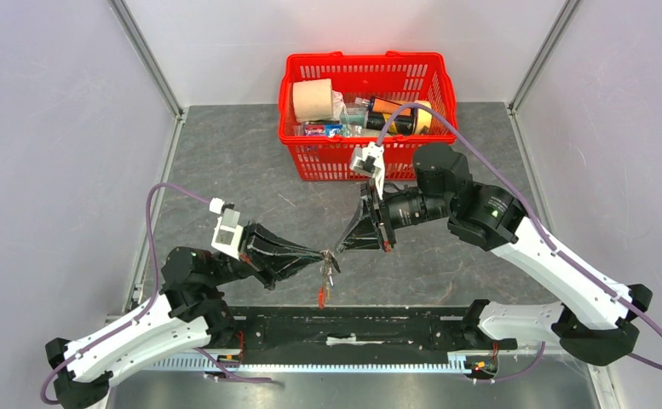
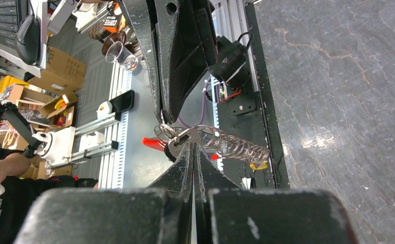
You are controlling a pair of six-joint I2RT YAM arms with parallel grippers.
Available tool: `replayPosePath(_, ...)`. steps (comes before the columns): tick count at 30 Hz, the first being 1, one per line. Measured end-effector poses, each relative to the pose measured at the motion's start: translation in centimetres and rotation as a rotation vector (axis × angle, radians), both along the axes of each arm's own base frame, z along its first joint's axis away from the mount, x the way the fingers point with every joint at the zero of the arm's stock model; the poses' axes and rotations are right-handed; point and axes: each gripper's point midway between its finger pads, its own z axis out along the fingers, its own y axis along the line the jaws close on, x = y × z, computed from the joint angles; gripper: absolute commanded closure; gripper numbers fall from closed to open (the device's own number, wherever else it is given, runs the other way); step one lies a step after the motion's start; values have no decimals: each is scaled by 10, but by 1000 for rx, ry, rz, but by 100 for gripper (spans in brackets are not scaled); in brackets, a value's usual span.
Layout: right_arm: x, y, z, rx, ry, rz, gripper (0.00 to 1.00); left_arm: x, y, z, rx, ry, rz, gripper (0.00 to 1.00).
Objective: Put the keys on the keyring
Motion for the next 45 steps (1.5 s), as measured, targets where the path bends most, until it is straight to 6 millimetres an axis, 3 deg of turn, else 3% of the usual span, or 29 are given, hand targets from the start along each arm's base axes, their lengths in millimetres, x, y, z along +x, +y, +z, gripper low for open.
replayPosePath(6,-2,-7,9,25,-31,-17,68,1,-1,-1,5,3,-1,98)
replayPosePath(13,-4,-10,20,51,-77,-3,53,-1,-3,-2,10,3,-14,98)
replayPosePath(19,-7,-4,20,53,-74,49,49,-6,-3,-1,5,-5,-44,98)
replayPosePath(45,-26,5,23,87,-47,201,52,-14,-2,3,-5,-16,-85,98)
